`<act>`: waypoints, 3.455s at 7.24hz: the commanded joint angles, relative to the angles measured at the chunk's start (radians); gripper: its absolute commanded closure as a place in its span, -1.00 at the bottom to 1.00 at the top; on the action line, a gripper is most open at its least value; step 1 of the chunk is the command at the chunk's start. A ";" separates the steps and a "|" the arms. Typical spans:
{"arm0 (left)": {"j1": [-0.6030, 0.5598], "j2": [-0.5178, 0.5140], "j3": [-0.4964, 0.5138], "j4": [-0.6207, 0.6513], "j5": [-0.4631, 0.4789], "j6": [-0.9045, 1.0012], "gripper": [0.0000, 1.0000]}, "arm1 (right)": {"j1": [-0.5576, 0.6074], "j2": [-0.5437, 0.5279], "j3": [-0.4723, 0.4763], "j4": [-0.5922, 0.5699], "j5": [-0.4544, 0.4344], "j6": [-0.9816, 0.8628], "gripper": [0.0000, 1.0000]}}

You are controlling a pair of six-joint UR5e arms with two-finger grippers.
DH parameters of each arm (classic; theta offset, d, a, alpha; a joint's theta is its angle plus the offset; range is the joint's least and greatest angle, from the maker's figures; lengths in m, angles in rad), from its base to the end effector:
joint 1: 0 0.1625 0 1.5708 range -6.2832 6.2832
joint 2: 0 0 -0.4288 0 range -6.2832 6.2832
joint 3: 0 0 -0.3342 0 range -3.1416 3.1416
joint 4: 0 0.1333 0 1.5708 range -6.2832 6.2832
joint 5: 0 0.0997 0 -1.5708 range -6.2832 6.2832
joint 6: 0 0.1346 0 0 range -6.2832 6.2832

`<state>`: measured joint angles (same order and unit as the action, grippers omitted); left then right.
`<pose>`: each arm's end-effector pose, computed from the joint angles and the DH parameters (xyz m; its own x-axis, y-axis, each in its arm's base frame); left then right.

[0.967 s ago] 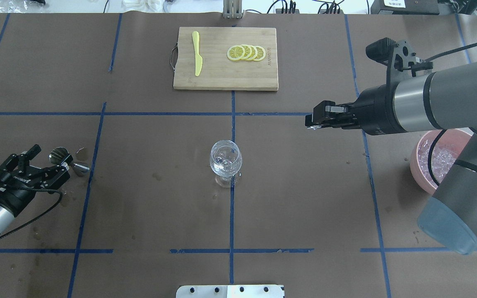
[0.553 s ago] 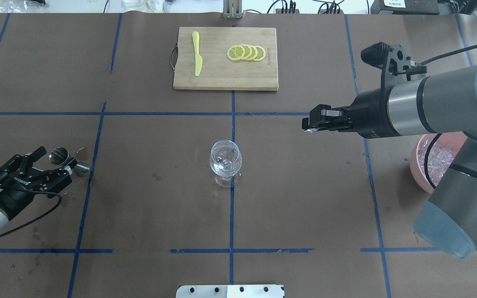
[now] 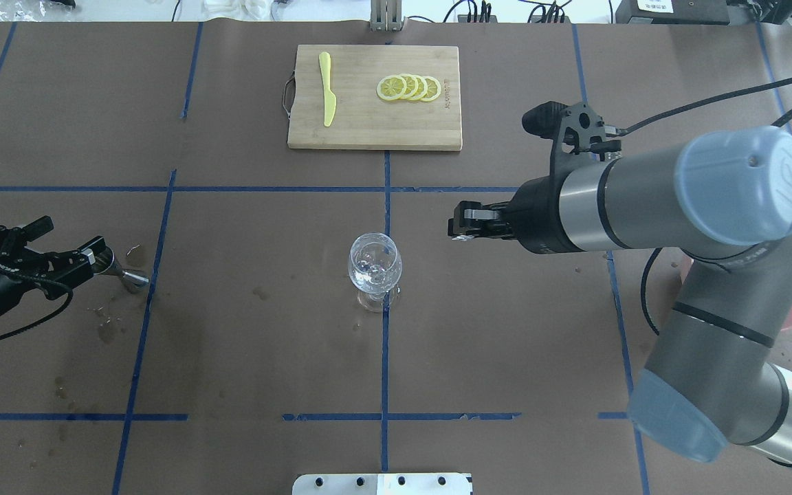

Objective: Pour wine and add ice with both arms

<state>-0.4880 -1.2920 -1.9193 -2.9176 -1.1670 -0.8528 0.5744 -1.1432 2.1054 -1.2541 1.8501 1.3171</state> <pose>0.2245 -0.3300 0.4720 0.6115 0.3603 -0.7045 0.4937 0.5220 0.6955 -0.3855 -0.3641 0.2202 0.3093 -0.0872 0.9470 -0.2304 0.9593 0.1636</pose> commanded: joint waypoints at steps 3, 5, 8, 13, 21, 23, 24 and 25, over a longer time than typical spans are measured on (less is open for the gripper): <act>-0.355 -0.073 -0.007 0.227 -0.405 0.182 -1.00 | -0.094 0.147 -0.096 -0.074 -0.097 0.005 1.00; -0.459 -0.139 -0.004 0.338 -0.535 0.219 -1.00 | -0.126 0.154 -0.113 -0.076 -0.100 0.005 1.00; -0.466 -0.139 -0.001 0.344 -0.542 0.235 -1.00 | -0.134 0.164 -0.111 -0.074 -0.098 0.005 0.86; -0.471 -0.139 0.011 0.370 -0.542 0.235 -1.00 | -0.133 0.189 -0.119 -0.076 -0.137 0.057 -1.00; -0.693 -0.309 0.077 0.655 -0.778 0.383 -1.00 | 0.161 0.081 -0.054 -0.338 0.064 -0.269 -1.00; -0.719 -0.316 0.126 0.618 -0.778 0.388 -1.00 | 0.258 0.011 -0.073 -0.340 0.125 -0.413 -1.00; -0.734 -0.319 0.131 0.617 -0.774 0.380 -1.00 | 0.306 -0.007 -0.102 -0.340 0.168 -0.491 -1.00; -0.739 -0.308 0.158 0.595 -0.767 0.389 -1.00 | 0.362 -0.015 -0.138 -0.340 0.217 -0.551 -1.00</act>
<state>-1.2153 -1.6060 -1.7872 -2.3031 -1.9402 -0.4686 0.8677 -1.1396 2.0071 -1.5935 2.0086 0.8523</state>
